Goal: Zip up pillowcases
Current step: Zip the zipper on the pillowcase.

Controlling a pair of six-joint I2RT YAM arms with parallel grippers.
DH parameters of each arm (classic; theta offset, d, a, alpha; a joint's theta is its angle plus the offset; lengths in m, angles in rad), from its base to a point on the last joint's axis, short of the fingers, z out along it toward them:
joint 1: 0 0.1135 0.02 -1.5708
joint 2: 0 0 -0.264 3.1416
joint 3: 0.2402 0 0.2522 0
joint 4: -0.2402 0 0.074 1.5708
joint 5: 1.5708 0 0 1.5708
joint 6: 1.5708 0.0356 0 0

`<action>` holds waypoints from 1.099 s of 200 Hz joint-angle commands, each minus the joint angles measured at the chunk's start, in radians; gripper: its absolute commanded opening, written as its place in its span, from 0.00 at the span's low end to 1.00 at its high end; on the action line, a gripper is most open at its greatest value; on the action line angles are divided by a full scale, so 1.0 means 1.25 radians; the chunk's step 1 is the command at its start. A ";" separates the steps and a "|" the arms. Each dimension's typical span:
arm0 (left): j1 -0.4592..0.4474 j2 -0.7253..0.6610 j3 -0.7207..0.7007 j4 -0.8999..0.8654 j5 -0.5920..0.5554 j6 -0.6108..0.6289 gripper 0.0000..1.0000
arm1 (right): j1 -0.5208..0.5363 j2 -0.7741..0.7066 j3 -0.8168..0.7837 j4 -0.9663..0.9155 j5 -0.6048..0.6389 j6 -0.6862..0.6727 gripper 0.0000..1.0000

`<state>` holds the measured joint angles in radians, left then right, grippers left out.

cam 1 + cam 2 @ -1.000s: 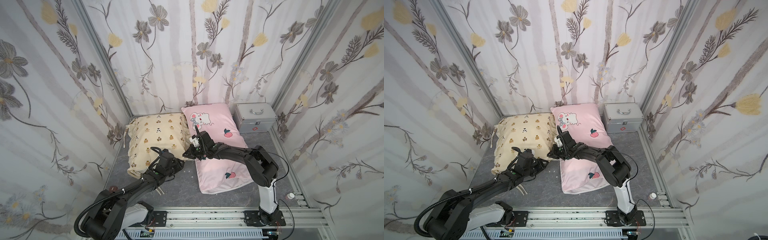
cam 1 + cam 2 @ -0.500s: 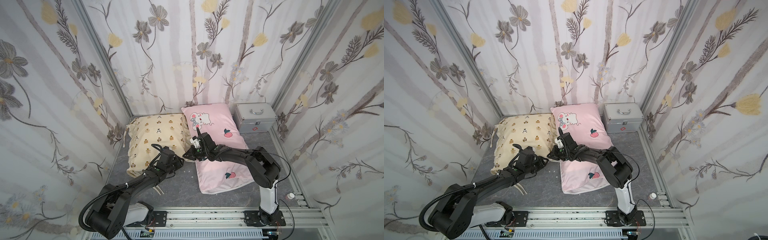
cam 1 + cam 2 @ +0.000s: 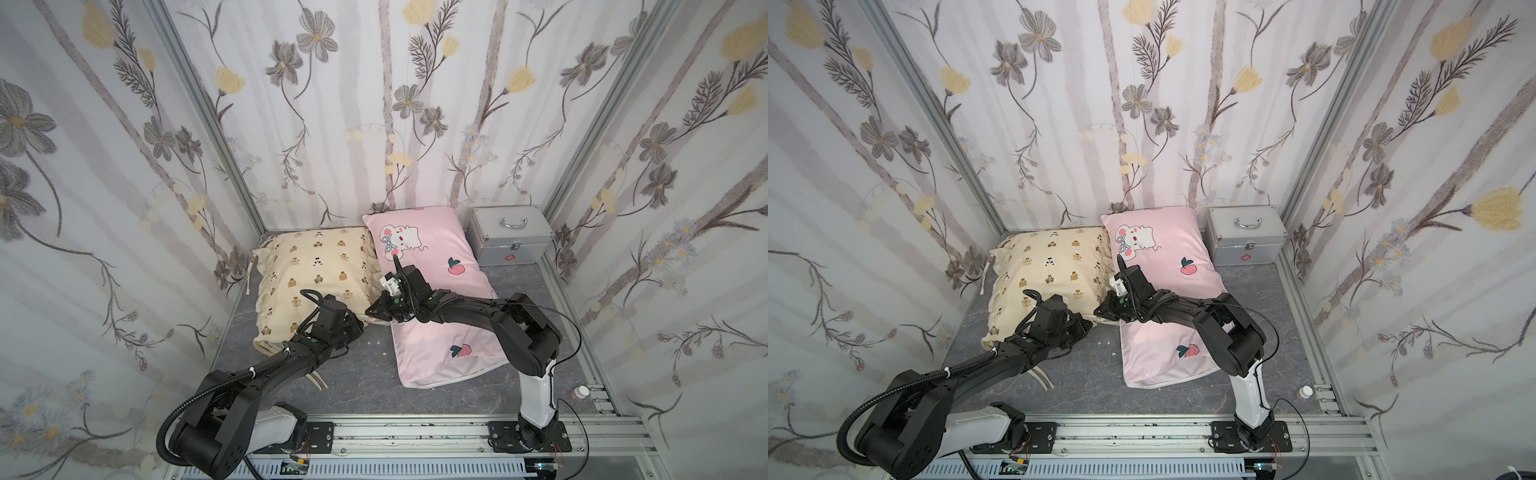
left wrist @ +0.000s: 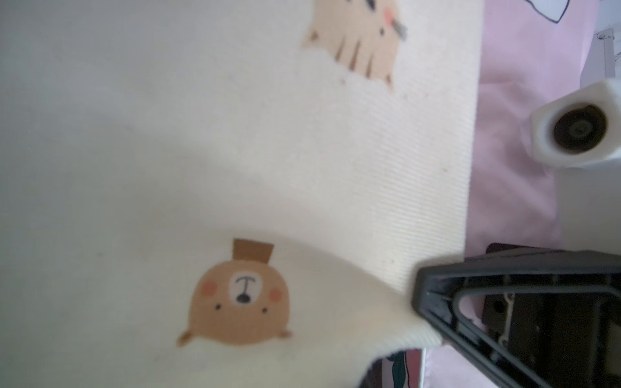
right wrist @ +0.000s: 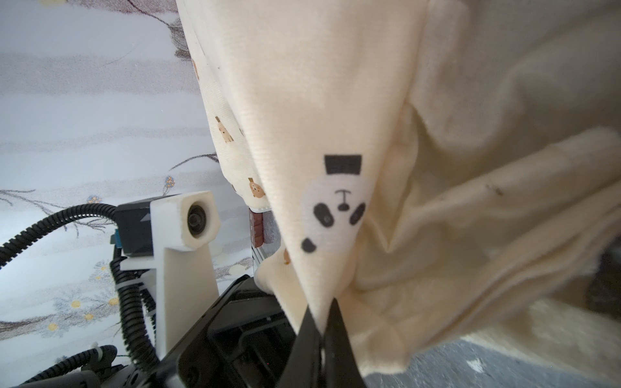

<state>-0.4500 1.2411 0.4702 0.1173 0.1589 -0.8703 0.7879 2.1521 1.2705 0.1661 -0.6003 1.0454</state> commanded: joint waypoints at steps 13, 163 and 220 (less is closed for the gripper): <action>0.002 -0.006 0.010 -0.039 -0.015 0.016 0.05 | -0.003 -0.007 0.000 0.019 -0.013 -0.003 0.00; 0.036 -0.039 0.060 -0.135 0.102 0.098 0.00 | 0.028 -0.041 0.097 -0.234 0.107 -0.471 0.67; 0.036 -0.038 0.073 -0.154 0.128 0.105 0.00 | 0.039 0.017 0.103 -0.158 0.043 -0.387 0.62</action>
<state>-0.4049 1.1866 0.5480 -0.0746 0.2893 -0.7406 0.8337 2.1483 1.3872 -0.0952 -0.5072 0.5240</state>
